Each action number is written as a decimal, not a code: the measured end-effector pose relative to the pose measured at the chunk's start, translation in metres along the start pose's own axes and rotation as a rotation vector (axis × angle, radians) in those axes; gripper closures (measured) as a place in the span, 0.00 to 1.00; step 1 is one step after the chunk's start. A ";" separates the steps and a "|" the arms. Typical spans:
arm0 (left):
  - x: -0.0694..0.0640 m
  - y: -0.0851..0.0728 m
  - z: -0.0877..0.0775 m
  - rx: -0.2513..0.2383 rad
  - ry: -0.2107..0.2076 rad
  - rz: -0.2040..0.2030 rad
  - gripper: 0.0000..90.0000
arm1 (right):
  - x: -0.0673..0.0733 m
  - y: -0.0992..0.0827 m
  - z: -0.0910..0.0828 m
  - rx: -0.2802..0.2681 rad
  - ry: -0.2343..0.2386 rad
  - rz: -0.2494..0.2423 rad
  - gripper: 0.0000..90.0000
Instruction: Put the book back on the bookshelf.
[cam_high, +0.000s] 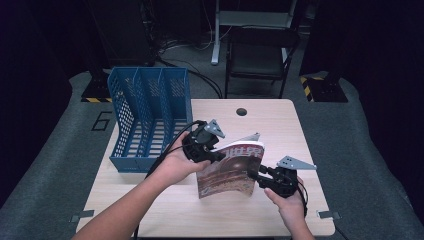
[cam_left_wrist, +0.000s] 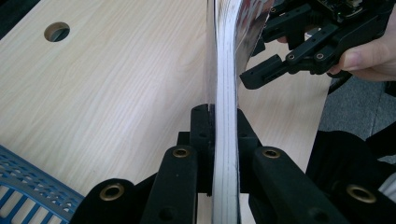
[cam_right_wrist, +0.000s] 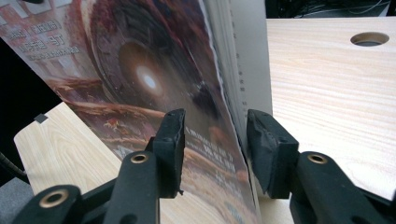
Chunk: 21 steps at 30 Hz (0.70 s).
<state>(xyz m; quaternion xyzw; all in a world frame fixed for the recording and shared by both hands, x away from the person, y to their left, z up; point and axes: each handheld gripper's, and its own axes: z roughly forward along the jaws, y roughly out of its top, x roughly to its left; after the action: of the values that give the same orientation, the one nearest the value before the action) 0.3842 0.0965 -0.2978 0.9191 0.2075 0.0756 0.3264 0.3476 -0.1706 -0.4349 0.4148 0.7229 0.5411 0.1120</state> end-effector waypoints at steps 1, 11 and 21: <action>0.000 0.000 0.000 0.000 -0.004 -0.005 0.93 | -0.001 -0.001 0.000 0.003 -0.004 0.004 0.63; 0.003 0.003 -0.007 -0.003 0.011 -0.015 0.93 | -0.005 -0.011 -0.001 0.008 -0.006 0.020 0.57; 0.010 0.004 -0.020 -0.018 0.017 -0.041 0.93 | -0.009 -0.018 0.003 0.038 -0.017 0.045 0.56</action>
<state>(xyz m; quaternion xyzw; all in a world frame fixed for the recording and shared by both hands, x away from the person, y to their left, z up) 0.3888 0.1091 -0.2801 0.9110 0.2283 0.0784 0.3343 0.3464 -0.1768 -0.4545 0.4377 0.7223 0.5263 0.0981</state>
